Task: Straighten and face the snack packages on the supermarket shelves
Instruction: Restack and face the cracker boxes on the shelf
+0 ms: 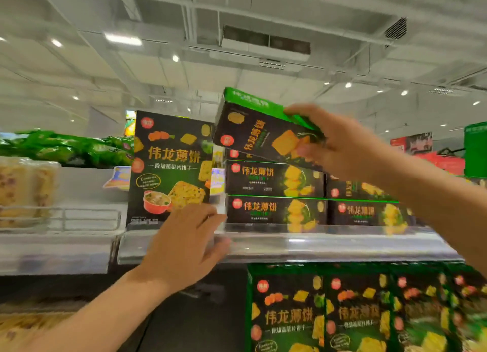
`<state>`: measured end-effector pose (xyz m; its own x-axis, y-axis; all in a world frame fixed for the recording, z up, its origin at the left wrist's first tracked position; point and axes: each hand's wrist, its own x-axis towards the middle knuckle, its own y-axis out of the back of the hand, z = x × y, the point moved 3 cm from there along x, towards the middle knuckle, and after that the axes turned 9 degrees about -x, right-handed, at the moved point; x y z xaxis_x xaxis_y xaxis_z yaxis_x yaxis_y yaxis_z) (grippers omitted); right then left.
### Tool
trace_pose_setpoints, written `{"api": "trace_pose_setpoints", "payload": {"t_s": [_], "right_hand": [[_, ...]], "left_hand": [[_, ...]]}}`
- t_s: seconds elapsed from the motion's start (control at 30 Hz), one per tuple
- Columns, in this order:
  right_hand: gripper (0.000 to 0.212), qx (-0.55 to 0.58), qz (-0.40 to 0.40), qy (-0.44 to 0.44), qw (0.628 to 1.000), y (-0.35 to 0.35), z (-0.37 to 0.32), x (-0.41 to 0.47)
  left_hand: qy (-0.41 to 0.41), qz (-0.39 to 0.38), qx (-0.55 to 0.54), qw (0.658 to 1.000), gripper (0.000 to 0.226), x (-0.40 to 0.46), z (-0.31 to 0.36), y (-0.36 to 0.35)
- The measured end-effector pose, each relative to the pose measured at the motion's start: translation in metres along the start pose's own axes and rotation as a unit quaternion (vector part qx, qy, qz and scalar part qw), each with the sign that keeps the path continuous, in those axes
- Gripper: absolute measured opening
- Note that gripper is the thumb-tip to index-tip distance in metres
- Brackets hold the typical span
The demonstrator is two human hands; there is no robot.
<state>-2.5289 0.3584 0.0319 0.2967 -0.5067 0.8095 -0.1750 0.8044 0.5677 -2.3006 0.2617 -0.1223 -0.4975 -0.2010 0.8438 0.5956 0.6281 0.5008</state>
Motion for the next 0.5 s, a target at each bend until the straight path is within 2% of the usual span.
{"api": "trace_pose_setpoints", "payload": {"t_s": [0.17, 0.33, 0.5], "right_hand": [[0.06, -0.095, -0.05, 0.023, 0.994, 0.01, 0.039, 0.086], [0.059, -0.131, -0.127, 0.061, 0.981, -0.002, 0.056, 0.14], [0.057, -0.138, -0.194, 0.03, 0.971, -0.023, 0.068, 0.162]], "left_hand": [[0.081, 0.084, -0.066, 0.991, 0.039, -0.001, -0.013, -0.006], [0.076, 0.076, -0.06, 0.992, 0.035, -0.003, -0.013, -0.006], [0.072, 0.072, -0.048, 0.994, 0.028, -0.004, -0.015, -0.008]]}}
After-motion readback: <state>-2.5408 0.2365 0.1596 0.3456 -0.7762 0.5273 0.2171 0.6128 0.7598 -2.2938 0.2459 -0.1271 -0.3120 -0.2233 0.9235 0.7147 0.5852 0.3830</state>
